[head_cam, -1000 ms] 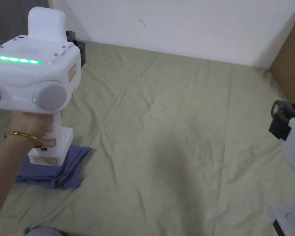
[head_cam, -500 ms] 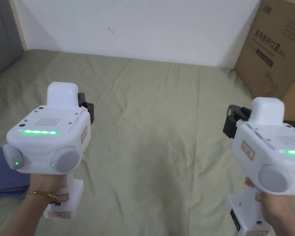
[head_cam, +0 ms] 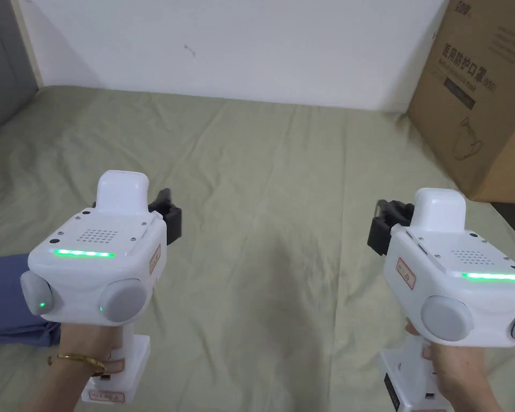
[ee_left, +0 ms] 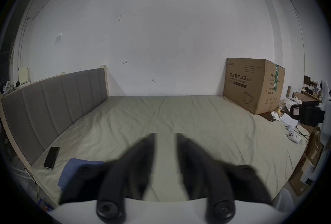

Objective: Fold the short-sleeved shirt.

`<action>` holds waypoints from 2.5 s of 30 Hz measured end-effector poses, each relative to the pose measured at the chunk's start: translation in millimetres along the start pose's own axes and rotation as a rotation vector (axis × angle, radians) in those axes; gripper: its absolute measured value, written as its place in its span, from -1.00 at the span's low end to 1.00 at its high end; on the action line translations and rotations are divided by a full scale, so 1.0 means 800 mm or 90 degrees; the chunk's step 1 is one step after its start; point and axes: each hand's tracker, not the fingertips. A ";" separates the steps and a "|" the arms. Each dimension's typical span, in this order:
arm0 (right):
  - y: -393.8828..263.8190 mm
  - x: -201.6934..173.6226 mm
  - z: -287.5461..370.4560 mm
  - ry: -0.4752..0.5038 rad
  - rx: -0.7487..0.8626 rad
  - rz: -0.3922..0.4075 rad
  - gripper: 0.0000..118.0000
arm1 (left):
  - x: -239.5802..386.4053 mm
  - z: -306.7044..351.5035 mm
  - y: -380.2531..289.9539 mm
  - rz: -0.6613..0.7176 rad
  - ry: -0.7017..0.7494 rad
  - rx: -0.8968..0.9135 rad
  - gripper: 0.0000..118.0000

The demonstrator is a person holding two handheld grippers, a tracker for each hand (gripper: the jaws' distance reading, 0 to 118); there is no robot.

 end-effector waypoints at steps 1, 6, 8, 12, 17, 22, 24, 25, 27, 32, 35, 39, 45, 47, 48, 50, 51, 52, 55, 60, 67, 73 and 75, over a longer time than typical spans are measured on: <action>0.001 0.000 0.002 0.003 -0.001 -0.002 0.27 | 0.001 -0.002 0.000 -0.001 0.000 -0.004 0.57; 0.005 -0.008 0.003 -0.007 0.007 0.001 1.00 | 0.004 0.002 0.000 0.007 0.012 0.006 0.93; 0.006 -0.008 0.002 -0.008 0.007 0.003 1.00 | 0.003 0.000 0.000 0.009 0.015 0.006 0.93; 0.007 -0.010 0.002 -0.004 0.005 0.002 1.00 | 0.003 -0.001 -0.001 0.010 0.018 0.005 0.93; 0.005 -0.009 0.003 0.002 0.004 0.009 1.00 | 0.003 0.001 0.000 0.015 0.018 0.002 0.93; 0.003 -0.011 0.004 0.001 0.005 0.010 1.00 | 0.003 0.002 0.000 0.013 0.021 0.004 0.93; 0.003 -0.012 0.004 0.002 0.005 0.007 1.00 | 0.003 0.002 -0.001 0.012 0.021 0.003 0.93; 0.002 -0.009 0.005 0.002 0.006 0.005 1.00 | 0.004 0.002 -0.001 0.011 0.020 0.002 0.93; 0.002 -0.011 0.004 0.002 0.006 0.004 1.00 | 0.004 0.002 -0.001 0.011 0.019 -0.001 0.93; 0.001 -0.012 0.006 0.005 0.007 0.001 1.00 | 0.005 0.003 -0.003 0.011 0.017 0.000 0.93; 0.001 -0.012 0.006 0.007 0.007 0.001 1.00 | 0.005 0.003 -0.002 0.009 0.018 0.001 0.93; 0.001 -0.013 0.007 0.008 0.007 0.002 1.00 | 0.004 0.002 -0.002 0.010 0.021 0.002 0.93; 0.001 -0.011 0.007 0.010 0.007 0.001 1.00 | 0.004 0.004 -0.001 0.008 0.022 0.006 0.93; 0.001 -0.012 0.008 0.010 0.007 0.002 1.00 | 0.004 0.004 -0.001 0.007 0.023 0.006 0.93; 0.001 -0.012 0.008 0.010 0.008 0.003 1.00 | 0.004 0.004 -0.001 0.007 0.023 0.007 0.93; 0.001 -0.012 0.009 0.010 0.007 0.004 1.00 | 0.004 0.004 0.000 0.010 0.023 0.008 0.93; 0.001 -0.012 0.009 0.010 0.008 0.004 1.00 | 0.004 0.005 0.000 0.010 0.022 0.008 0.93; 0.001 -0.012 0.009 0.011 0.009 0.003 1.00 | 0.004 0.005 0.000 0.010 0.022 0.008 0.93; 0.001 -0.012 0.009 0.012 0.008 0.002 1.00 | 0.004 0.005 0.000 0.008 0.024 0.010 0.93; 0.001 -0.012 0.011 0.012 0.009 0.003 1.00 | 0.003 0.005 -0.001 0.006 0.025 0.011 0.93; -0.001 -0.013 0.012 0.013 0.007 0.004 1.00 | 0.003 0.004 -0.002 0.006 0.026 0.009 0.93; -0.002 -0.015 0.012 0.017 0.006 0.006 1.00 | 0.004 0.005 -0.003 0.004 0.026 0.010 0.93; -0.002 -0.016 0.012 0.017 0.006 0.007 1.00 | 0.004 0.005 -0.003 0.004 0.027 0.009 0.93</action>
